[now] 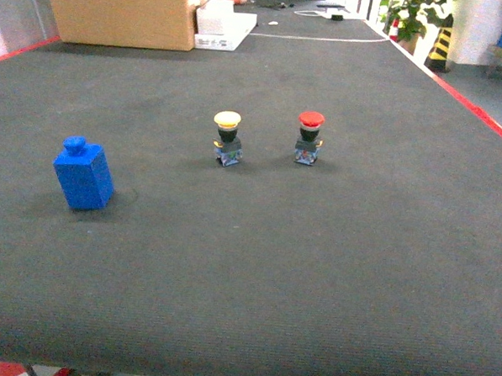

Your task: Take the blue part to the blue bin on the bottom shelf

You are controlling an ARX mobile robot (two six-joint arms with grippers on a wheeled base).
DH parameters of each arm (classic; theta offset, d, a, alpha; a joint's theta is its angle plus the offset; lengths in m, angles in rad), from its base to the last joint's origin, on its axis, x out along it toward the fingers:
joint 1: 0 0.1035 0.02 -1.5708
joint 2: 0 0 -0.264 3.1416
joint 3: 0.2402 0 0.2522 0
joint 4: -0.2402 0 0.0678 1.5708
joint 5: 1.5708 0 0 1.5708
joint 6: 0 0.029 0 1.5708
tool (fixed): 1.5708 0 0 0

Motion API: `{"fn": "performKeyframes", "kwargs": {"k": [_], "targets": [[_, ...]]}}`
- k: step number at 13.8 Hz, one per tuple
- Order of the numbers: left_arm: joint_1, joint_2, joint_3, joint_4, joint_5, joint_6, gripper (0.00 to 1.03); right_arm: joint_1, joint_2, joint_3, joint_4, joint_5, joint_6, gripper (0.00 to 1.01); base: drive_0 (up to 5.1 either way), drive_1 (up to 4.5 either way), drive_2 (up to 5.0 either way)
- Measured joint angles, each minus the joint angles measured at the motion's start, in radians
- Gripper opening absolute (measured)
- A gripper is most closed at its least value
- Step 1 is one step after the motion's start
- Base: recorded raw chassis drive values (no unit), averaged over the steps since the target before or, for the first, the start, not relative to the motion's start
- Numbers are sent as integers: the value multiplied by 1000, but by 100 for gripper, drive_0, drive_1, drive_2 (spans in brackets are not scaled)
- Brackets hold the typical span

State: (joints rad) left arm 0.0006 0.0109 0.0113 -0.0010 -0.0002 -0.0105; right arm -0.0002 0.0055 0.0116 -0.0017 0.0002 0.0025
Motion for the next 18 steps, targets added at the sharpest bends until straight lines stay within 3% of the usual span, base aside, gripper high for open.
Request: {"fn": "performKeyframes", "kwargs": {"k": [11, 12, 13, 14, 15, 18], "targets": [[0, 0, 0, -4, 0, 0, 98, 0, 0, 0, -3, 0, 0, 98, 0, 0, 0], [-11, 32, 30, -114, -17, -23, 98, 0, 0, 0, -3, 0, 0, 98, 0, 0, 0], [-56, 190, 48, -78, -57, -52, 98, 0, 0, 0, -3, -1, -1, 98, 0, 0, 0], [-100, 323, 43, 36, -72, -62, 98, 0, 0, 0, -3, 0, 0, 98, 0, 0, 0], [-139, 641, 66, 345, -49, -71, 98, 0, 0, 0, -3, 0, 0, 98, 0, 0, 0], [-151, 1178, 261, 740, -51, -68, 98, 0, 0, 0, -3, 0, 0, 98, 0, 0, 0]]}}
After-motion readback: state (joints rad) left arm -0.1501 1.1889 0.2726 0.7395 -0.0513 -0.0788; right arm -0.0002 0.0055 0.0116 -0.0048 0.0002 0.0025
